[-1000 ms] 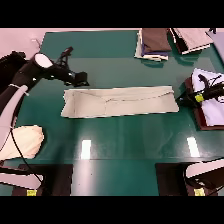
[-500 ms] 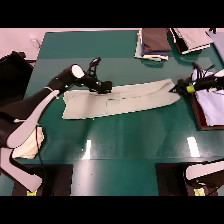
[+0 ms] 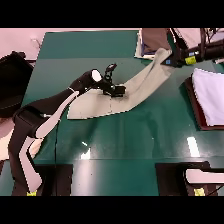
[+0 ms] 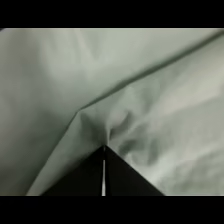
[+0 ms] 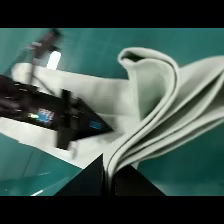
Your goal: Fold the shirts.
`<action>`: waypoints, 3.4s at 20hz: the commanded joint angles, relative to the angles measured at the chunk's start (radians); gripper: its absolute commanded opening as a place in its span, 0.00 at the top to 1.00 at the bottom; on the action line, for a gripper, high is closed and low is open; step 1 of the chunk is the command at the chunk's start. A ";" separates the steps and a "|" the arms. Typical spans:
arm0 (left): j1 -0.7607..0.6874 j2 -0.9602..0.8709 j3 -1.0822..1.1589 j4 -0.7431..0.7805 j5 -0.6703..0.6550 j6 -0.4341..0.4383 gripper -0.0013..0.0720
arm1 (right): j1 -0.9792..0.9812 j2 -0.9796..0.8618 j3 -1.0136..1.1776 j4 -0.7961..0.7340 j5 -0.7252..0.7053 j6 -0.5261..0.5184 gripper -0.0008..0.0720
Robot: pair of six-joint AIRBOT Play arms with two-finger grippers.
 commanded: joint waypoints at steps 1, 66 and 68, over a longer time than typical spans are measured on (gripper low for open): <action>-0.007 -0.020 0.016 0.006 0.001 -0.015 0.94 | 0.114 0.015 0.077 0.007 -0.022 0.046 0.96; 0.206 0.482 0.236 0.312 -0.330 0.043 0.94 | -0.518 -0.167 0.143 -0.224 -0.115 0.173 0.96; 0.206 0.482 0.236 0.312 -0.330 0.014 0.94 | -0.563 -0.167 0.143 -0.199 -0.166 0.173 0.96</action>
